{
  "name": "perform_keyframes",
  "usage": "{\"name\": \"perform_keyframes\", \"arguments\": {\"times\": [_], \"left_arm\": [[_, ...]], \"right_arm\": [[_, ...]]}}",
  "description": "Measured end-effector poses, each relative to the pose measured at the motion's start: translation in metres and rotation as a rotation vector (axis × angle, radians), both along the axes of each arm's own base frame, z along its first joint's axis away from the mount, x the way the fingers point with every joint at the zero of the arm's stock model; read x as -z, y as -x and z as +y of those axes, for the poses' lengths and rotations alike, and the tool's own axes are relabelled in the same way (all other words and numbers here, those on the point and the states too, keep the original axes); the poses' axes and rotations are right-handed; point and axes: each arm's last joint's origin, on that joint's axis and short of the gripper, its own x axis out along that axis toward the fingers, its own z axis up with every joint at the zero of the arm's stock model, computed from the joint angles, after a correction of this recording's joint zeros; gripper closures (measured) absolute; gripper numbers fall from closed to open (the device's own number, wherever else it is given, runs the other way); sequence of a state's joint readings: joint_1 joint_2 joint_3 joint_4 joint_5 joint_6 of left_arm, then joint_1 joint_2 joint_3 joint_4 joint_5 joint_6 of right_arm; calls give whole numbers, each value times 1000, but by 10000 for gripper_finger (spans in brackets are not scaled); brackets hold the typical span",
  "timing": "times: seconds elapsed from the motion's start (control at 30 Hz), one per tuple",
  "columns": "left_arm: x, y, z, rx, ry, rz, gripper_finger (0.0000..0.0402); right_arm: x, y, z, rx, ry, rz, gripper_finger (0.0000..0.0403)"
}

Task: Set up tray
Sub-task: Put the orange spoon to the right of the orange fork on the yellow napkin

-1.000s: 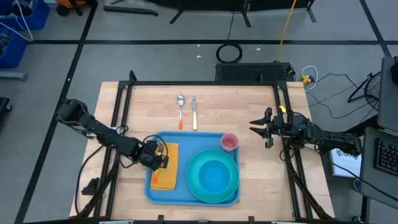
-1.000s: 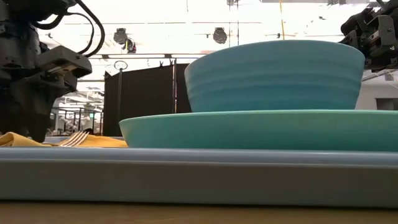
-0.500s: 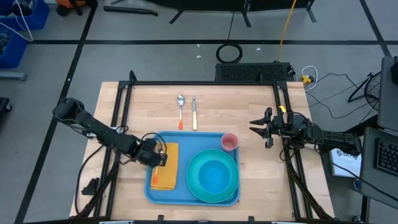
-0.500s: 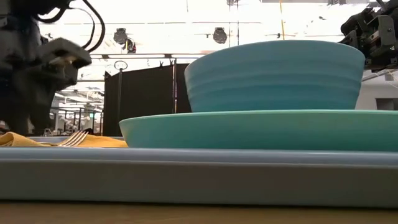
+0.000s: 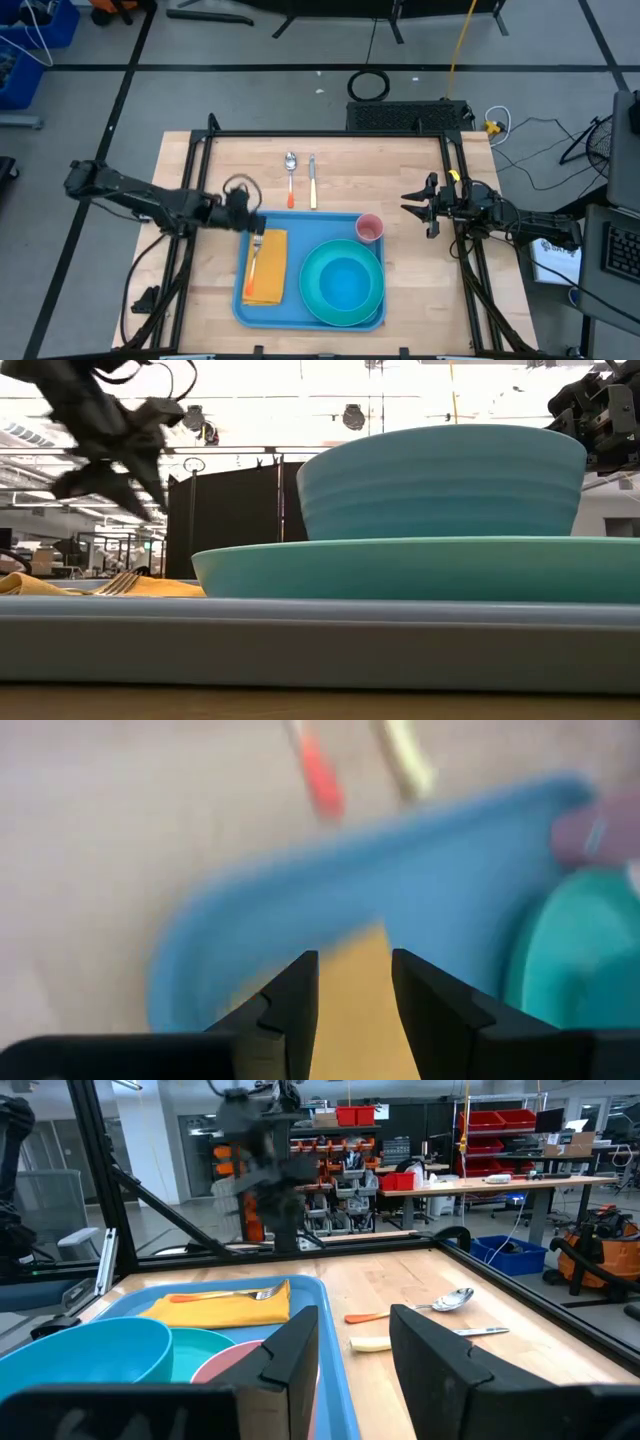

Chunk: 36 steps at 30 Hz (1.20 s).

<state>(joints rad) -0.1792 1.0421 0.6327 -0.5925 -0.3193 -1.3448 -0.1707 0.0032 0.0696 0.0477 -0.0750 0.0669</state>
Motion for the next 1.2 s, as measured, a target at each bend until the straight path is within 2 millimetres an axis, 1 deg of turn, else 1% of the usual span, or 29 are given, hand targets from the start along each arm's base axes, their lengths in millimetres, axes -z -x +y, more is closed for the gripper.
{"name": "perform_keyframes", "arguments": {"times": [0.1,0.27,0.4,0.57,0.63,0.7,0.8,0.87,0.93,1.0,1.1,1.2], "left_arm": [[-3,-5,25,1,-82,-8,268],[0,-15,68,15,-53,-29,268],[2,-20,100,73,-58,-100,268],[-2,-25,135,132,-113,-257,268],[-1,-25,145,128,-118,-285,268],[-3,-25,159,109,-106,-273,268],[-13,-24,182,12,-18,-175,268],[-16,-26,193,-22,16,-47,268],[-17,-32,201,-32,31,87,268],[-14,-42,209,-28,43,187,268],[-3,-62,217,18,74,248,268],[11,-82,215,52,107,288,268]], "right_arm": [[0,0,0,0,-2,0,287],[0,0,0,4,-8,-1,287],[0,0,-1,27,-13,-2,287],[0,0,-1,26,-15,-6,287],[0,0,-1,26,-15,-6,287],[0,0,-1,26,-15,-7,287],[-1,0,-1,27,-15,-8,287],[-1,0,-1,28,-7,-9,287],[-1,0,-1,29,-5,-9,287],[-1,0,-1,29,-4,-9,287],[-1,0,-1,29,-4,-9,287],[-1,0,-1,29,-4,-9,287]]}}
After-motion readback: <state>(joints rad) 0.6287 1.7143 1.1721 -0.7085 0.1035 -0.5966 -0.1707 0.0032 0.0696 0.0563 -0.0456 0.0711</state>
